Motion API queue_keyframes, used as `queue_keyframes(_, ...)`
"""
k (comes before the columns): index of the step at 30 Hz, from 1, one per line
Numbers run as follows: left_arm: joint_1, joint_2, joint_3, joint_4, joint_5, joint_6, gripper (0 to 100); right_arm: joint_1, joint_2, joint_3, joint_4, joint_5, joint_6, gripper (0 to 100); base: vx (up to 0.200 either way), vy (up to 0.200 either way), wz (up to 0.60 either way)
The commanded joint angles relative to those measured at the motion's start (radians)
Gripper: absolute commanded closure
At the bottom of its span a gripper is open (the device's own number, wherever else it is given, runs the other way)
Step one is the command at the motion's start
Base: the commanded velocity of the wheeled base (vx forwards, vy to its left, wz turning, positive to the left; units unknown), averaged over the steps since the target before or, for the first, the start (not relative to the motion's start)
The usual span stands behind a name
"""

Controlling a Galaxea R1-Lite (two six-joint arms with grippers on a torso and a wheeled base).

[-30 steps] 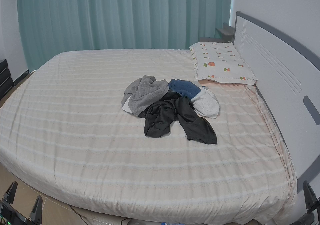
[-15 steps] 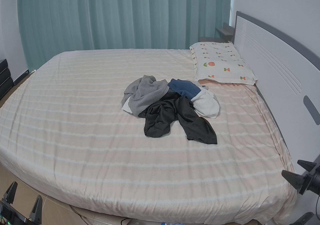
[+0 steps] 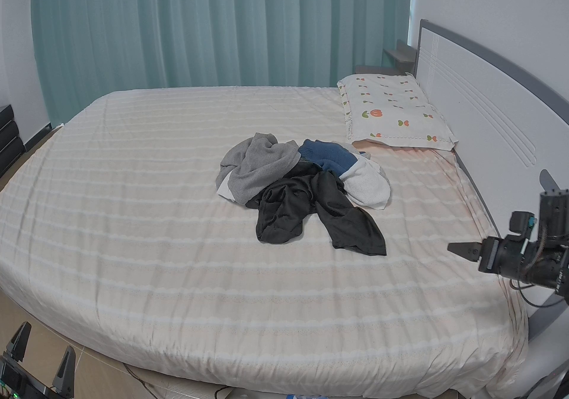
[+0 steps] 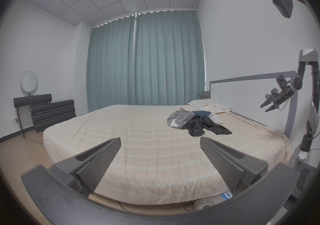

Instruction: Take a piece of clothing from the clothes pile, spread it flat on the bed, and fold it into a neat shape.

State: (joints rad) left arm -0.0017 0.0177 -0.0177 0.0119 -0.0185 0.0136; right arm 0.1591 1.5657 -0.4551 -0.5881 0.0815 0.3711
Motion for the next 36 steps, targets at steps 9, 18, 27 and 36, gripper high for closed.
queue_keyframes(9,0.0,-0.018,0.016,0.0,0.0,0.0,0,0.046,0.913,-0.655,-0.251,-0.2,0.163,0,0.0,0.0,0.0)
queue_keyframes(18,0.0,-0.018,0.016,0.0,0.0,0.0,0,0.08,1.042,-0.821,-0.237,-0.203,0.175,0,0.0,0.0,0.0)
queue_keyframes(27,0.0,-0.018,0.015,0.0,0.0,0.0,0,0.123,1.091,-0.912,-0.217,-0.215,0.172,0,0.0,0.0,0.0)
queue_keyframes(36,0.0,-0.018,0.016,0.0,0.0,0.0,0,0.149,1.09,-0.973,-0.216,-0.259,0.14,0,0.0,0.0,0.0)
